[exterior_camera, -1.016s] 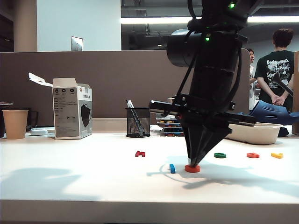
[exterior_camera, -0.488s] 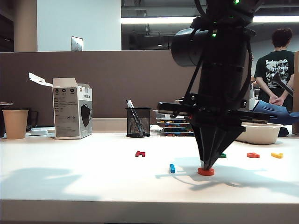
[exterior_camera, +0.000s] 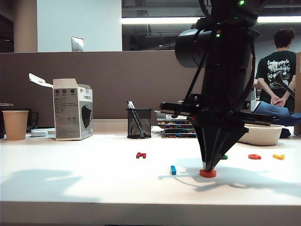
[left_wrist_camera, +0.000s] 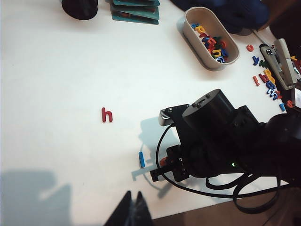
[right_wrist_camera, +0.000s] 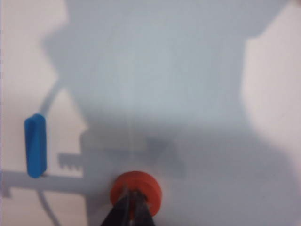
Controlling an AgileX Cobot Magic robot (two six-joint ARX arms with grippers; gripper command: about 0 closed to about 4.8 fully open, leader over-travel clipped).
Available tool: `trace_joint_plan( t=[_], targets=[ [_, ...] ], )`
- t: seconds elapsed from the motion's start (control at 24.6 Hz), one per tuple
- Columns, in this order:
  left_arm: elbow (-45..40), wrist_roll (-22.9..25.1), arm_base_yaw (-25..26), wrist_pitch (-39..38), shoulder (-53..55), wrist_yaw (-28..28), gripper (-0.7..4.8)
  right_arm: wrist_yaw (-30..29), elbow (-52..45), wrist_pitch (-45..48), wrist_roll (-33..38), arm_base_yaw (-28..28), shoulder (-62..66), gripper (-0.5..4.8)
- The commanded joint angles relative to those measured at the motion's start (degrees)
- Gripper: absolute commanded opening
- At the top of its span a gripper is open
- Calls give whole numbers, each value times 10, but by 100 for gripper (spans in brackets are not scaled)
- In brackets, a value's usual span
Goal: Select the appropriate letters from the row of letter magnets placed on the table to arrange into the word "love".
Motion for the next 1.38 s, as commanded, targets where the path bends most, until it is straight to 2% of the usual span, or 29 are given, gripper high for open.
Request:
trace_joint_plan(
  t=[0.04,0.2,0.45,0.81,0.93,1.1,1.26,1.38],
  targets=[
    [1,2,-1,3,-2,-2,-5,18,1,14,2,-3,14,21],
    [1,2,-1,3,-2,-2,-5,3,25,9,2,-3,14,21],
    [1,2,-1,1,-2,-2,-5,3,62,-54,-13,-3,12,22],
    [1,2,-1,1,-2,-2,-5,5,62,-49,-14,-2,-16,22],
    [1,2,-1,1,-2,-2,-5,28,62,-26,-23,-10,-38,32],
    [1,2,-1,1,-2,-2,-5,49,72,-36,-25,-40,-47,121],
    [1,2,-1,1,-2,-2,-5,55,75,-44,-44,-78,-47,131],
    [1,2,-1,1,-1,-2,-5,96,74,-60,-62,-122,-46,131]
  ],
)
